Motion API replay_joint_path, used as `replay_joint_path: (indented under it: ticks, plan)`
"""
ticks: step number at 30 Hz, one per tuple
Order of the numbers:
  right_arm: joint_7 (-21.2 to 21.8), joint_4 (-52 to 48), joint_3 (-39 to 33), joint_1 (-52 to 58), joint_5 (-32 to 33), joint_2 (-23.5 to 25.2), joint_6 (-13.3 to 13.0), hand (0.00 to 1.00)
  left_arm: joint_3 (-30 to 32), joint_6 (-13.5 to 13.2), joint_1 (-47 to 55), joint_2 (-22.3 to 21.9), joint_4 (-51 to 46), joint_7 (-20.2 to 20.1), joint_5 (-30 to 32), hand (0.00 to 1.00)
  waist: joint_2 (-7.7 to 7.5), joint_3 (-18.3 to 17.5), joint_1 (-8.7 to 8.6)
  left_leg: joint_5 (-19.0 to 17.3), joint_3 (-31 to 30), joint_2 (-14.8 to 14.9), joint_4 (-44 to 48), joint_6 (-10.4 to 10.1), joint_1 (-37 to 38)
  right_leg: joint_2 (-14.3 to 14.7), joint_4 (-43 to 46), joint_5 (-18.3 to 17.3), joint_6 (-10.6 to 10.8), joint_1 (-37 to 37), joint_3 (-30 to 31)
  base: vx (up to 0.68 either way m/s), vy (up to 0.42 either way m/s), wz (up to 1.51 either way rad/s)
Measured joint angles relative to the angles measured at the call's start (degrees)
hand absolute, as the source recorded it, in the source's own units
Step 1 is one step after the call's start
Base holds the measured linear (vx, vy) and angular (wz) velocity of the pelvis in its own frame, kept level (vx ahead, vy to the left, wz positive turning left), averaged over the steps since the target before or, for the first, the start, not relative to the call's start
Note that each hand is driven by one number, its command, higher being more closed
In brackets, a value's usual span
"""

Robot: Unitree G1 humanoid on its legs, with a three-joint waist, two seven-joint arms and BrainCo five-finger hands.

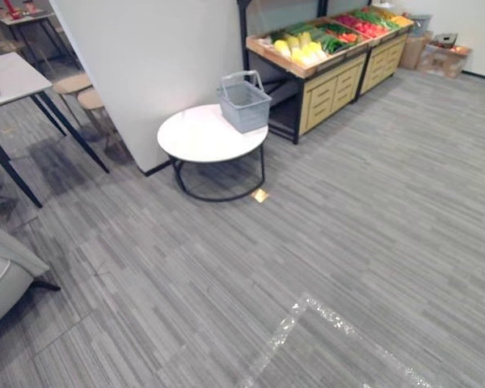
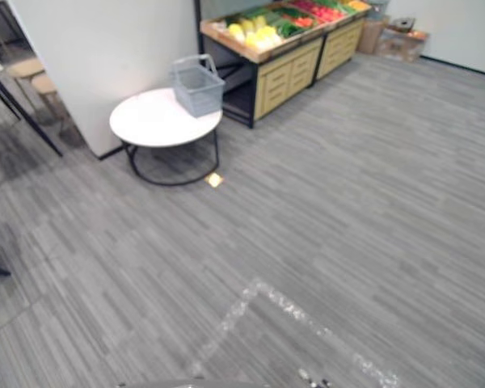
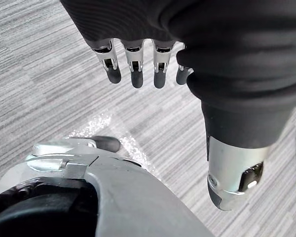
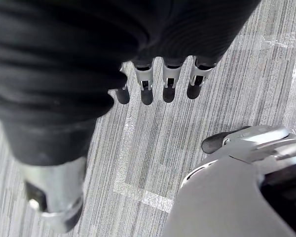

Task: Pick vegetable in the basket

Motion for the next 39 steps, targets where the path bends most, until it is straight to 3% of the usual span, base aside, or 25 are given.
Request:
replay_joint_path:
  ticks: [7,21,28,31,32,33,34,35,36,37,39]
  plan:
    - [-1.6,0.0,0.1,-0.2,-2.7,-0.1,-0.7,0.00,0.0,-3.0,0.0,-0.2,-0.1,2.1,0.0,0.00,-0.11,0.1,-0.02,0.0,0.0,0.0,0.0,0.0,0.7,0.0,-0.6,0.0,0.0,1.1,-0.8,0.03,-0.012,0.04]
    - [-1.2,0.0,0.0,0.3,-2.1,-0.1,-0.4,0.00,0.1,-2.0,0.0,-0.2,-0.4,1.3,-0.8,0.00,-0.17,0.2,-0.06,-0.2,0.5,0.2,0.0,-0.3,-0.1,0.0,-0.1,-0.2,0.4,-0.3,-0.3,-0.04,0.000,-0.02]
    - [-1.8,-0.1,-0.1,-0.4,-3.2,-0.2,-0.1,0.00,2.4,-1.3,-0.6,-0.6,-0.4,1.1,-1.2,0.00,0.14,0.7,0.03,-0.6,1.5,0.7,0.4,-0.8,-1.0,0.4,1.7,-0.7,-0.9,-2.1,0.8,0.09,-0.014,-0.07]
    - [-2.8,-0.5,0.1,-1.7,-4.5,0.0,-0.1,0.00,4.0,-1.3,-2.3,-0.7,-0.8,1.6,-1.2,0.00,-0.31,3.7,0.07,-6.2,2.3,2.2,12.2,-2.3,-5.1,0.5,4.5,-2.6,-1.9,-2.7,1.5,0.06,-0.050,-0.13]
    - [-3.0,-0.8,0.2,-1.9,-4.5,0.2,-0.1,0.00,5.4,-1.3,-2.3,-0.7,-2.1,1.7,-1.2,0.00,-0.68,4.6,0.22,-8.4,2.8,3.7,22.7,-3.3,-9.3,0.7,5.3,-3.4,-2.6,-2.3,1.6,0.01,-0.110,-0.03]
    - [-3.3,-2.3,0.9,-1.6,-4.5,0.4,-0.1,0.00,7.5,-1.2,-2.3,-1.2,-3.9,1.7,-2.1,0.00,-0.58,5.3,0.20,-8.9,2.8,5.7,35.0,-2.7,-14.5,1.1,6.5,-4.3,-2.9,-1.7,1.4,0.01,-0.112,-0.02]
    - [-3.4,-3.2,1.9,-1.4,-4.5,0.2,-0.1,0.00,8.3,-1.2,-2.3,-1.7,-4.9,1.8,-3.0,0.00,-0.11,5.8,0.29,-8.6,2.5,6.9,40.3,-2.3,-16.5,1.5,7.3,-5.0,-3.0,-1.3,1.4,0.02,-0.095,0.00]
    - [-3.7,-4.2,3.4,-1.1,-4.5,-0.2,-0.1,0.00,9.2,-1.3,-2.2,-3.0,-6.2,2.0,-3.8,0.00,0.75,6.4,0.44,-7.6,1.3,7.9,46.6,-1.6,-18.5,2.1,8.7,-6.2,-3.4,-0.4,1.4,0.04,-0.042,-0.04]
    - [-3.9,-5.3,5.1,-1.0,-4.5,-0.6,-0.1,0.00,9.1,-1.4,-1.8,-2.9,-6.7,2.0,-5.5,0.00,0.35,6.8,0.56,-4.8,-0.2,8.3,52.5,-2.4,-21.1,2.0,10.4,-8.2,-4.2,0.3,1.7,0.06,-0.018,-0.06]
    - [-4.0,-6.2,6.6,-1.2,-4.5,-0.8,-0.1,0.00,9.1,-1.4,-1.7,-3.0,-7.3,2.1,-6.0,0.00,0.42,6.8,0.98,-5.6,-0.6,8.3,55.3,-2.6,-22.6,1.5,11.3,-9.4,-4.6,0.5,2.0,0.11,0.001,-0.01]
    - [-4.3,-7.9,7.9,-2.8,-4.5,-1.4,-0.2,0.00,8.8,-1.7,-1.9,-3.8,-8.6,2.1,-8.0,0.00,0.94,7.0,1.77,-9.1,-1.4,7.0,50.2,-2.4,-26.1,0.4,11.4,-10.4,-4.4,1.1,2.5,0.18,0.046,0.00]
